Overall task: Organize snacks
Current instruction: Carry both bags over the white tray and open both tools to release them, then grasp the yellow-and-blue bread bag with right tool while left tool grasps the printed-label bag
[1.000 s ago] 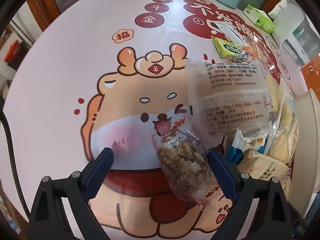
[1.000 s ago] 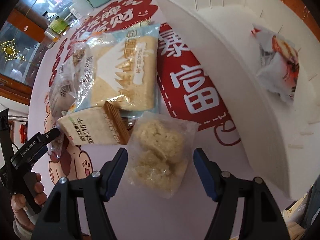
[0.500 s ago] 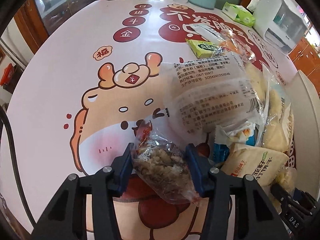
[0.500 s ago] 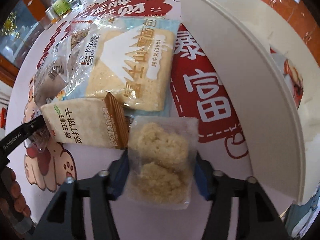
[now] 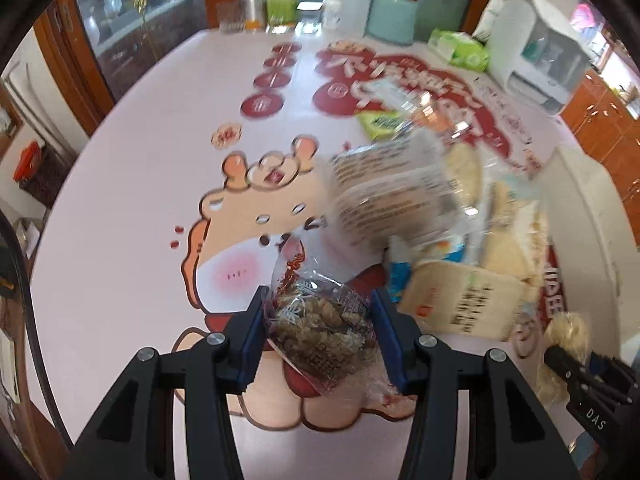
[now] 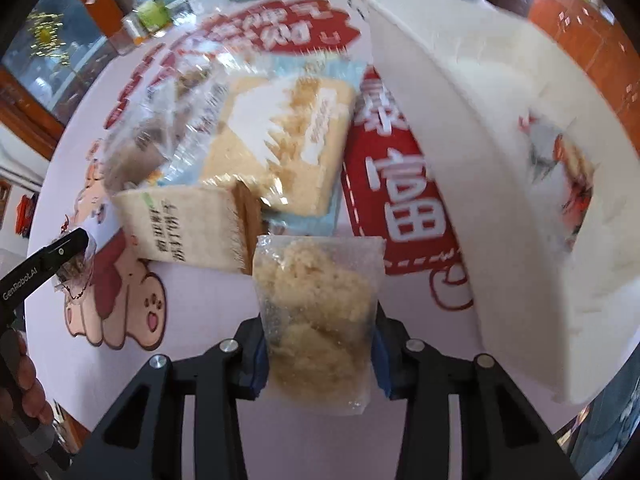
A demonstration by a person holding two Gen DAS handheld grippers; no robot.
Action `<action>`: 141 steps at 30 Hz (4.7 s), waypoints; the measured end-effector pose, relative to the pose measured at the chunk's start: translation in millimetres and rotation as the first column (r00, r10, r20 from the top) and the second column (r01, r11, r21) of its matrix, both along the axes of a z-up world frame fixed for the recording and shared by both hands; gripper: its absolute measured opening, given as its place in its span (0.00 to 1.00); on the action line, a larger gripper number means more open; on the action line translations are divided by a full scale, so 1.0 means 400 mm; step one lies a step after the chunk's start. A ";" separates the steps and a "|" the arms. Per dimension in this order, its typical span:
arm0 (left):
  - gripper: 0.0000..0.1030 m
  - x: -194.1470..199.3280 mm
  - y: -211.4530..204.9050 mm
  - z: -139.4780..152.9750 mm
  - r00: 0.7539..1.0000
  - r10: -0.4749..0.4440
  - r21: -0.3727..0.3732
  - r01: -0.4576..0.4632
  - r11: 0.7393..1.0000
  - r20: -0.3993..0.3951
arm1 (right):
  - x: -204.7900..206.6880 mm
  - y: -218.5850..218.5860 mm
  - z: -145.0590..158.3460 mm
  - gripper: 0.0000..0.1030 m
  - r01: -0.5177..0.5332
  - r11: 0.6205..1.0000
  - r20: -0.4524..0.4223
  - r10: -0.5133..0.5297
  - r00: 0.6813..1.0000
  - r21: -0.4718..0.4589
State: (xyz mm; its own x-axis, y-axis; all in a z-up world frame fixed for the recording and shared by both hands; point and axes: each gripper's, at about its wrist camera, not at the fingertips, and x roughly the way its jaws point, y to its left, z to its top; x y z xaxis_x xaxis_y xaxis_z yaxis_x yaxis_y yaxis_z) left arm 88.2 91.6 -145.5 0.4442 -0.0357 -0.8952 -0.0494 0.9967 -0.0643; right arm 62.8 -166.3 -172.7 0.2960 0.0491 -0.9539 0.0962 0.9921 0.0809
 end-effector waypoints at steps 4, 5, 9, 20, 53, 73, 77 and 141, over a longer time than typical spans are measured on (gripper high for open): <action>0.47 -0.025 -0.063 0.079 0.996 -0.048 0.010 0.048 0.999 0.073 | -0.017 0.004 0.077 0.40 -0.056 0.998 0.092 0.058 0.994 -0.027; 0.47 -0.036 -0.088 0.107 0.992 -0.067 0.018 0.065 0.998 0.104 | -0.023 0.003 0.100 0.40 -0.071 0.997 0.120 0.075 0.990 -0.036; 0.47 -0.064 -0.172 0.190 0.972 -0.131 0.038 0.126 0.991 0.196 | -0.038 -0.011 0.171 0.40 -0.105 0.992 0.209 0.118 0.971 -0.074; 0.47 -0.078 -0.446 0.338 0.898 -0.298 0.058 0.295 0.954 0.324 | -0.087 -0.179 0.347 0.40 -0.057 0.996 0.378 0.081 0.922 -0.073; 0.95 0.041 -0.837 0.402 0.837 -0.433 0.252 0.363 0.897 0.334 | -0.028 -0.518 0.464 0.59 0.149 0.975 0.518 -0.042 0.854 -0.167; 0.96 -0.030 -0.735 0.371 0.886 -0.344 0.254 0.271 0.928 0.312 | -0.079 -0.482 0.432 0.75 0.083 0.985 0.524 0.009 0.852 -0.152; 0.96 -0.038 -0.700 0.382 0.891 -0.304 0.231 0.235 0.944 0.336 | -0.094 -0.470 0.433 0.75 0.076 0.986 0.516 0.011 0.857 -0.147; 0.97 0.322 -0.208 -0.163 0.778 -0.610 0.265 0.625 0.734 -0.147 | 0.299 0.006 -0.089 1.00 0.151 0.972 -0.043 -0.145 0.988 0.178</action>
